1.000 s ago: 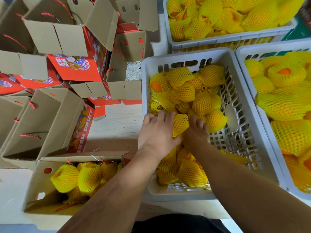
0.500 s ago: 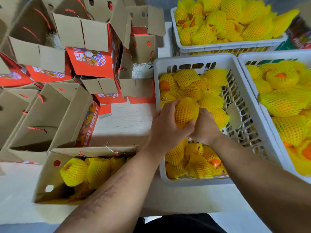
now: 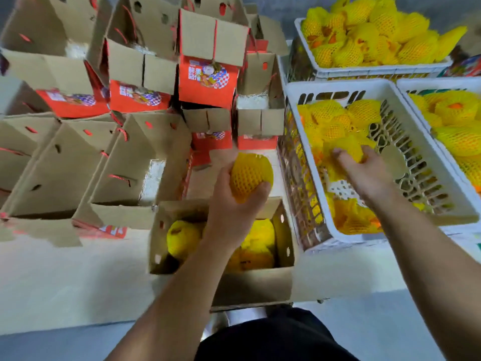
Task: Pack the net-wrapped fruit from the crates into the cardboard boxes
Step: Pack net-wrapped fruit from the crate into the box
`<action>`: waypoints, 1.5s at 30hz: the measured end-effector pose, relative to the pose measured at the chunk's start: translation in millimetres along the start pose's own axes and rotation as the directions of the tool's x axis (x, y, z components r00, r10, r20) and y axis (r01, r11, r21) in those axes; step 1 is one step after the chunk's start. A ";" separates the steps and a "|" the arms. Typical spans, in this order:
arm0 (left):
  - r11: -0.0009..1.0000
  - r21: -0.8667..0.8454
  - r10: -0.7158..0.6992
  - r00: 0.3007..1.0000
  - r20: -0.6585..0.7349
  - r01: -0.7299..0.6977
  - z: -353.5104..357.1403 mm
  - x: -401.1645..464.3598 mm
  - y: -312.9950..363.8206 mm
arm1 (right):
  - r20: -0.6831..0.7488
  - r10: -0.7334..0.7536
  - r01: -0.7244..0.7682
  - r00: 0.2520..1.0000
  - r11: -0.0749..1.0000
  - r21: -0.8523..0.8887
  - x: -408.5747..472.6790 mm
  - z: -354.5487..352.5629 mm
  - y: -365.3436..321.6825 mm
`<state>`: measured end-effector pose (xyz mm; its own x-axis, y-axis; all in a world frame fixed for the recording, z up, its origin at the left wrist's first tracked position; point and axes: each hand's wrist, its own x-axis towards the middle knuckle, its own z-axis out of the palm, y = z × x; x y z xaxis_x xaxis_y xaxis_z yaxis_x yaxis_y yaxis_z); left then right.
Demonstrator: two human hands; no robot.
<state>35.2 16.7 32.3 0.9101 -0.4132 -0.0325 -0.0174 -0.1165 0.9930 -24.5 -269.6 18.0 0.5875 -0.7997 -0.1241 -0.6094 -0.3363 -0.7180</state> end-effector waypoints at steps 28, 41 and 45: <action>0.609 0.767 -0.506 0.843 0.180 0.202 -109.4 -26.7 -71.9 | 0.526 0.240 0.083 0.816 0.852 -0.518 -168.4 152.6 -48.1; -0.236 0.843 -0.504 0.802 0.320 -0.484 -112.8 -1.7 -37.1 | 0.443 0.228 -0.034 0.867 0.914 -0.403 -158.0 153.4 -34.6; -0.218 0.867 -0.596 0.765 0.246 -0.449 -122.0 4.3 -37.4 | 0.438 0.240 0.006 0.866 0.872 -0.489 -163.0 153.6 -42.3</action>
<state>90.3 129.4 8.8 0.6042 -0.4690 -0.6442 -0.7636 -0.5719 -0.2997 -12.7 -48.6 -36.6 0.5959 -0.5555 -0.5799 -0.7886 -0.5411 -0.2921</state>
